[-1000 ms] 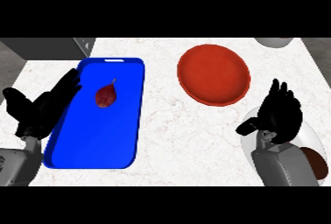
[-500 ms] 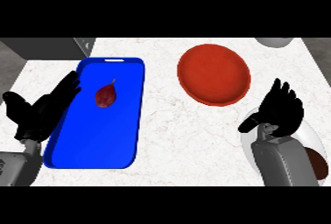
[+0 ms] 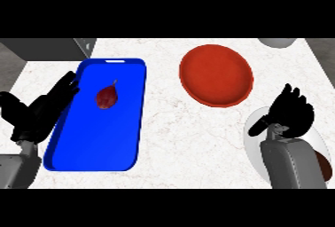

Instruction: Pick the bell pepper from the plate and place it in the bowl

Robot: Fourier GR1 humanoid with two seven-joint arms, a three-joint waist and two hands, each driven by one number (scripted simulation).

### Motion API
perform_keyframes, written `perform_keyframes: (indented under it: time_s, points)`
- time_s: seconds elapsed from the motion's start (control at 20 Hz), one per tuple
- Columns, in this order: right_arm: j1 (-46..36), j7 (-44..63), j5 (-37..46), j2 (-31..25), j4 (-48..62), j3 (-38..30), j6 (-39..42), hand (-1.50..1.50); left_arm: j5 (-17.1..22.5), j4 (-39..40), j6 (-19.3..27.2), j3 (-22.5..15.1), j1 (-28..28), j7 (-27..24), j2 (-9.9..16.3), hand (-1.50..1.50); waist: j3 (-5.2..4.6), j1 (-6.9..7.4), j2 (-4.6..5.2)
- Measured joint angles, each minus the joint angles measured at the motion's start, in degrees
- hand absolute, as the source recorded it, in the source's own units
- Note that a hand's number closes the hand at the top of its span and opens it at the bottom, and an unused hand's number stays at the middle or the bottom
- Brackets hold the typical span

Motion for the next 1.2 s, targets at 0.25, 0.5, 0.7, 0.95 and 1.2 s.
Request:
perform_keyframes:
  time_s: [0.25,0.5,0.7,0.95,1.2]
  points:
    - [0.03,-0.76,0.90,0.66,2.28,-2.05,-0.42,-1.50,-1.12,1.11,-0.54,1.09,-1.30,0.37,-1.07,0.00,0.00,-0.04,0.01]
    - [0.97,-2.11,0.49,0.24,3.98,-4.37,-1.11,-1.50,-3.15,-0.71,-0.32,0.74,-0.10,1.27,-2.95,0.00,0.00,0.02,-0.01]
    - [0.79,-2.84,-0.04,0.23,7.24,-6.01,-2.28,-1.50,-3.35,-0.71,-2.08,2.29,-0.21,1.24,-3.00,0.00,0.00,0.08,0.01]
    - [0.67,-3.23,-0.63,-0.29,9.30,-7.37,-3.52,-1.50,-4.52,-0.69,-2.83,3.08,-0.10,1.93,-4.45,0.00,0.02,0.06,0.01]
    - [0.94,-4.11,-1.29,-1.59,12.83,-8.66,-5.53,-1.50,-5.52,0.73,-4.15,4.56,-0.62,1.10,-5.40,0.00,0.00,0.05,0.02]
